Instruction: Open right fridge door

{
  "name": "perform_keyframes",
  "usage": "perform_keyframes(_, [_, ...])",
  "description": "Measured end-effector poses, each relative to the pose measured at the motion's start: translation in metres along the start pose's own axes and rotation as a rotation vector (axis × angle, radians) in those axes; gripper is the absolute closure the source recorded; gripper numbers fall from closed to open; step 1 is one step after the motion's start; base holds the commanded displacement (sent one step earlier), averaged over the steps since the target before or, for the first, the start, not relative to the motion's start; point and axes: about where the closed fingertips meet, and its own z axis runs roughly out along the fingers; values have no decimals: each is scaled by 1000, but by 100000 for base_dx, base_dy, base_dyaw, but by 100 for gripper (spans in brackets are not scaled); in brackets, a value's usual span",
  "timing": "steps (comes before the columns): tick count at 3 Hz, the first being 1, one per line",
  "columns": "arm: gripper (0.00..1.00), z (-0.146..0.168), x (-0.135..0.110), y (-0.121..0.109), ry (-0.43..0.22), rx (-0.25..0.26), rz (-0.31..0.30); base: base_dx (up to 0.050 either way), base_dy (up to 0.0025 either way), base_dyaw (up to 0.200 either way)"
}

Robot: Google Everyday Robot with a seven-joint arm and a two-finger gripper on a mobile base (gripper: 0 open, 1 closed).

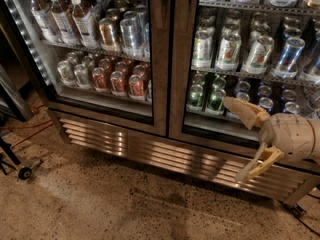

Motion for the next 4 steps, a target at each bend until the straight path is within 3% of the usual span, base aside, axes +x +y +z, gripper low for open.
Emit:
perform_keyframes(1, [0,9,-43,24,-3,-1,-73,0,0,0])
perform_keyframes(2, [0,9,-43,24,-3,-2,-73,0,0,0])
perform_keyframes(3, [0,13,-44,23,80,14,-86,0,0,0])
perform_keyframes(4, [0,14,-44,23,80,14,-86,0,0,0])
